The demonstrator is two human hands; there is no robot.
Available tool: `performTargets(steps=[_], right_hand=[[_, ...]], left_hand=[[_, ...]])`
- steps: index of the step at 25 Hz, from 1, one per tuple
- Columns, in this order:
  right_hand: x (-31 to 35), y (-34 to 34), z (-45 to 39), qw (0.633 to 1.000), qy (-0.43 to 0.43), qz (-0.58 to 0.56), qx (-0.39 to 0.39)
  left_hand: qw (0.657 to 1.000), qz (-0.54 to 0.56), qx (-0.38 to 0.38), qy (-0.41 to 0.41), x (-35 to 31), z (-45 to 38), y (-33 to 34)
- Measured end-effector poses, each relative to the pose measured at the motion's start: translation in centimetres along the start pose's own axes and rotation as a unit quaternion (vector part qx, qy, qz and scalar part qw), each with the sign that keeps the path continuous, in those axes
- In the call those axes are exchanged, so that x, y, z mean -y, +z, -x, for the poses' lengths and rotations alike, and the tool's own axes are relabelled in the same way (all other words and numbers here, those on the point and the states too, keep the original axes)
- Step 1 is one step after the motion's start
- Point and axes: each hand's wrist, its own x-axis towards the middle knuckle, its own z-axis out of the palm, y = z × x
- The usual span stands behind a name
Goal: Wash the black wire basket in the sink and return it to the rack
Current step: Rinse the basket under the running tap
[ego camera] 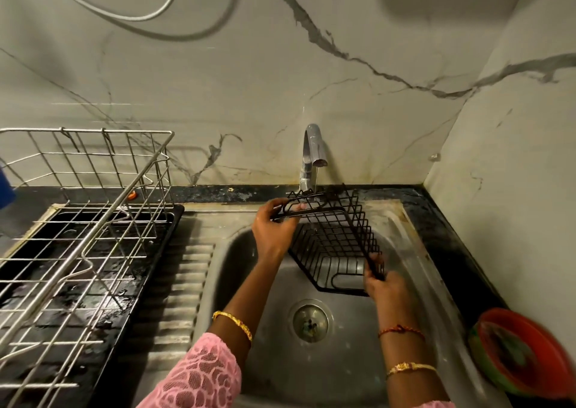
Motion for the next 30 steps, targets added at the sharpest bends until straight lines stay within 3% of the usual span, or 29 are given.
performTargets(steps=[4,7,11,14,17,20,22,24,26,28,30], right_hand=[[-0.3,-1.0,-2.2,0.997,0.057,0.001,-0.041],[-0.3,-1.8,-4.6,0.99,0.13,0.049,-0.029],[-0.6,-2.5,-6.3,0.973,0.146,0.181,0.005],[-1.1,-2.3,-6.5,0.939,0.12,0.323,-0.008],[-1.0,-2.4,-6.2,0.877,0.069,0.475,-0.016],[-0.6,-1.5,-6.0,0.772,-0.129,0.622,-0.009],[-0.7,1.2,-4.0,0.734,-0.247,0.631,0.048],[-0.8,3.8,-0.9,0.725,-0.276,0.607,0.17],[-0.6,5.5,1.3,0.651,-0.27,0.65,0.284],[0.0,6.2,1.9,0.554,-0.26,0.726,0.315],[0.1,6.4,1.0,0.522,-0.269,0.741,0.326]], left_hand=[[1.0,-0.02,-0.005,0.009,-1.2,0.4,0.1],[0.999,-0.028,-0.018,0.016,-1.4,1.1,0.3],[0.999,0.002,-0.036,0.023,-1.9,1.3,1.1],[0.999,0.007,-0.029,0.04,-2.7,1.0,1.6],[0.998,0.024,-0.032,0.052,-3.2,0.8,1.8],[0.998,0.035,-0.027,0.048,-3.5,0.6,2.0],[0.999,0.023,-0.015,0.047,-3.6,0.6,2.2],[0.999,0.018,-0.009,0.05,-3.6,0.6,2.4],[0.998,0.019,-0.011,0.054,-3.7,0.6,2.6],[0.998,0.024,-0.016,0.054,-3.8,0.3,2.5],[0.999,0.017,-0.009,0.047,-4.0,-0.1,2.2]])
